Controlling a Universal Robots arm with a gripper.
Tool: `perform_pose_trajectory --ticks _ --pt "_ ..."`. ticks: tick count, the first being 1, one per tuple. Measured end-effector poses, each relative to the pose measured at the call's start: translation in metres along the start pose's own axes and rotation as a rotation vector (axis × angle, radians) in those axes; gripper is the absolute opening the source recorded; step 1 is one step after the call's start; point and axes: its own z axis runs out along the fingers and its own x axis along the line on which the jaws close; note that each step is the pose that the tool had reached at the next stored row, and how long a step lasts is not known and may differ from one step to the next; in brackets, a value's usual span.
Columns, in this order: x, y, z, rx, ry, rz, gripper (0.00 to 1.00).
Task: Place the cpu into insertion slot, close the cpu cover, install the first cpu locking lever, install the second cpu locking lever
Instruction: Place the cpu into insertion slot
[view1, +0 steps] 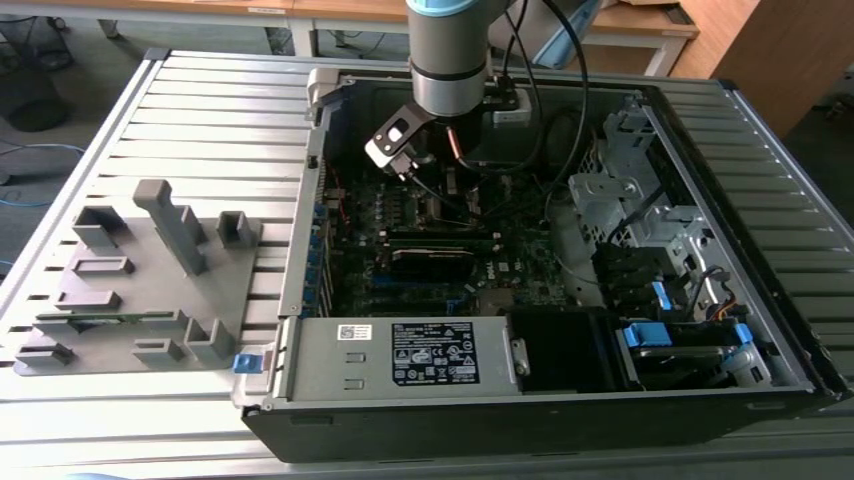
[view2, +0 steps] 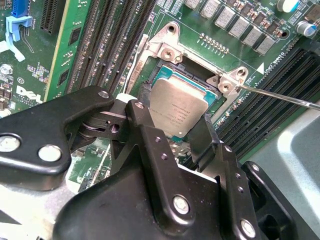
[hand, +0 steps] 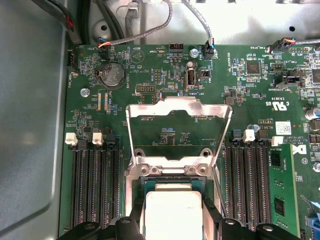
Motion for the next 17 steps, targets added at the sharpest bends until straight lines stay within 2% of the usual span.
perform_pose_trajectory --ticks 17 --pt "0.0000 -0.0001 0.0006 0.0000 0.0000 0.000 0.54"
